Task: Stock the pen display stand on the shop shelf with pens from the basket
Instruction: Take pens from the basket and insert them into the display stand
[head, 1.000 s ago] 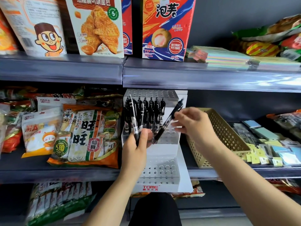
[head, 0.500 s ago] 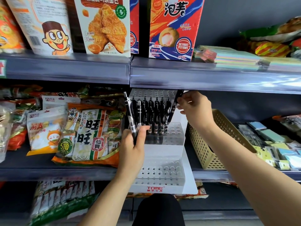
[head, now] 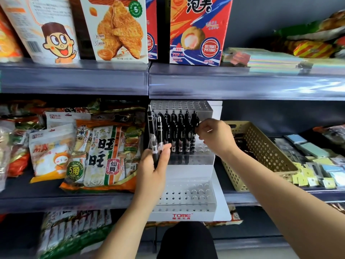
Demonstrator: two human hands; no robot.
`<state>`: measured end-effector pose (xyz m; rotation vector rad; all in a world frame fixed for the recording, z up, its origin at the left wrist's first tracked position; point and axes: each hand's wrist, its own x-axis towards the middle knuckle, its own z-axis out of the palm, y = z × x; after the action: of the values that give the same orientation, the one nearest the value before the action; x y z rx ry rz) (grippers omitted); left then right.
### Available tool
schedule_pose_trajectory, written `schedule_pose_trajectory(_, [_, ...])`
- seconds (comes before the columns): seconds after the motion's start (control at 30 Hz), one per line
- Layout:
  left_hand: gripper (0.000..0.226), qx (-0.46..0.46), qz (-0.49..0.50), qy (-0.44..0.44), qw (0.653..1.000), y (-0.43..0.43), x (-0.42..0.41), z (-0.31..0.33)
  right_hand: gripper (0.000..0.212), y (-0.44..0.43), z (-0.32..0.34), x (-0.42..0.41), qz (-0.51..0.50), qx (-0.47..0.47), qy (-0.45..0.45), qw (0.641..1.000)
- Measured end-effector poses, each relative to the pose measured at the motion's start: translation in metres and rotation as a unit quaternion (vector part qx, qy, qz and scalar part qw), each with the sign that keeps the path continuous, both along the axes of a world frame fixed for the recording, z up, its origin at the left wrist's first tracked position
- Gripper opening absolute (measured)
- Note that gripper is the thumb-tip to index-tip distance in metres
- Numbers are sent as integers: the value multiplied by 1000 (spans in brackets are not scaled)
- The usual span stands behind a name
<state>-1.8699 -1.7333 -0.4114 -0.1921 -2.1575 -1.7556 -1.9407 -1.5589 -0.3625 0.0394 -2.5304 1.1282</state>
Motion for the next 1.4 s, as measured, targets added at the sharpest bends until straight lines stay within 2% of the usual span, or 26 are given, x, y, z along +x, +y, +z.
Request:
schedule_pose_trajectory(0.2, [45,-18,-3,5,1000,-1,2,2,11,-1,1,2,-11,-3,-7,1000])
schedule_pose_trajectory(0.27, [54,-16,-4,-9,1000,1,4,5,12,-2,4,9,-29,-21,10,999])
schedule_pose_trajectory(0.33, [71,-27,-3,-17,999,2,6,5,1,-6,11,22,-32,-57,43,997])
schedule_pose_trajectory(0.37, [76,-31,-3,-15,999,2,7,5,5,-9,15,31,-22,-71,55,996])
schedule_pose_trajectory(0.43, [69,-27,-5,-15,1000,4,9,7,13,-16,22,50,36,-76,39,996])
schedule_pose_trajectory(0.5, [51,-27,-10,-18,999,9,11,10,17,-25,26,69,125,-77,-21,989])
schedule_pose_trajectory(0.57, [37,-34,-28,-18,999,13,14,13,19,-30,27,80,191,-148,-83,967])
schedule_pose_trajectory(0.67, [31,-42,-59,-25,997,16,18,15,14,-30,29,83,204,-219,-139,944])
schedule_pose_trajectory(0.73, [32,-52,-80,-29,995,17,21,15,10,-28,29,83,209,-234,-163,935])
schedule_pose_trajectory(0.8, [34,-48,-87,-38,994,18,23,14,16,-25,27,81,208,-227,-176,935])
schedule_pose_trajectory(0.87, [39,-24,-84,-57,995,20,23,13,16,-23,24,81,199,-229,-178,936])
schedule_pose_trajectory(0.93, [42,-19,-84,-68,994,20,22,11,18,-21,22,80,179,-270,-173,930])
schedule_pose_trajectory(1.03, [32,-44,-97,-58,993,22,22,10,23,-15,19,80,160,-341,-169,911])
schedule_pose_trajectory(1.17, [36,-36,-94,-56,993,22,19,7,12,-6,18,79,190,-367,-181,892])
schedule_pose_trajectory(1.3, [38,-10,-93,-77,993,25,16,4,11,1,21,75,182,-347,-162,906])
schedule_pose_trajectory(1.4, [33,27,-64,-80,994,21,11,0,9,10,31,63,131,-345,-91,925])
